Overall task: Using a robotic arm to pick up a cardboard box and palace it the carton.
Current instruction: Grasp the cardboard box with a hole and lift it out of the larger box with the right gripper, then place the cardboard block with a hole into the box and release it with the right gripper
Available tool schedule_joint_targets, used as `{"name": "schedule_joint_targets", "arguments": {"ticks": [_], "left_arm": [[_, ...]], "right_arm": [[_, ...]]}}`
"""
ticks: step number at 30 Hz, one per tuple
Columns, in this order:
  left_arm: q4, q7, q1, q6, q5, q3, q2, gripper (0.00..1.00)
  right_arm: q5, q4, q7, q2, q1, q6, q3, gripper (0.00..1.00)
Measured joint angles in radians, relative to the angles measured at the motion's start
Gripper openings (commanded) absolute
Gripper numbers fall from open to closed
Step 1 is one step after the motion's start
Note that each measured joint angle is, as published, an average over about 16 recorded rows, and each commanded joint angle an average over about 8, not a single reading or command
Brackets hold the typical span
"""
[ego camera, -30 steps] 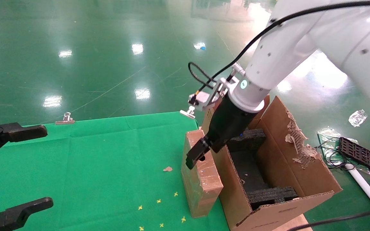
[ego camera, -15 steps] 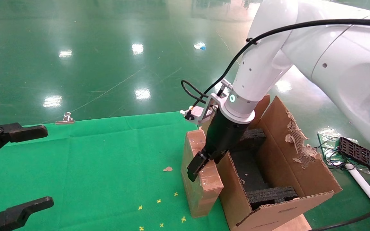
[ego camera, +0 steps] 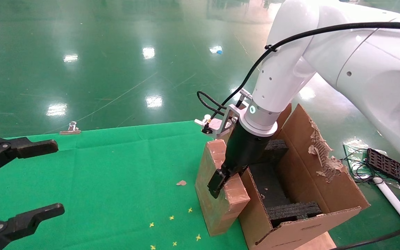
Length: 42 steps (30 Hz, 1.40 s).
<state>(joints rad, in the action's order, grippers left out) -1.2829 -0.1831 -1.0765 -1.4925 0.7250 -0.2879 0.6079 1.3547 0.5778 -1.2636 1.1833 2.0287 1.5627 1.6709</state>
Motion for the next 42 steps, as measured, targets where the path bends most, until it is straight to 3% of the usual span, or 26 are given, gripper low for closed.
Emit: {"name": "schedule_joint_targets", "arguments": {"ticks": [12, 25, 32, 33, 40, 41, 42], "left_arm": [[0.0, 0.0, 0.0, 0.0, -0.001, -0.001, 0.0, 0.0], [0.0, 0.001, 0.0, 0.001, -0.001, -0.002, -0.001, 0.0], [0.0, 0.001, 0.0, 0.001, -0.001, -0.002, -0.001, 0.0], [0.0, 0.001, 0.0, 0.001, -0.001, -0.002, -0.001, 0.06], [0.0, 0.001, -0.001, 0.001, -0.002, -0.003, -0.001, 0.93], [0.0, 0.001, -0.001, 0.001, -0.002, -0.003, -0.001, 1.0], [0.0, 0.001, -0.001, 0.001, -0.002, -0.003, -0.001, 1.0]], "right_arm": [[-0.034, 0.062, 0.073, -0.077, 0.076, -0.038, -0.03, 0.0], [-0.047, 0.094, 0.235, -0.336, 0.318, -0.12, -0.137, 0.0], [0.029, 0.016, 0.238, -0.438, 0.361, -0.124, -0.113, 0.0], [0.04, 0.002, 0.235, -0.447, 0.357, -0.121, -0.106, 0.0], [0.087, -0.1, 0.218, -0.477, 0.285, -0.103, -0.059, 0.0], [0.09, -0.115, 0.217, -0.478, 0.27, -0.102, -0.054, 0.0], [0.092, -0.13, 0.216, -0.477, 0.255, -0.101, -0.05, 0.0]]}}
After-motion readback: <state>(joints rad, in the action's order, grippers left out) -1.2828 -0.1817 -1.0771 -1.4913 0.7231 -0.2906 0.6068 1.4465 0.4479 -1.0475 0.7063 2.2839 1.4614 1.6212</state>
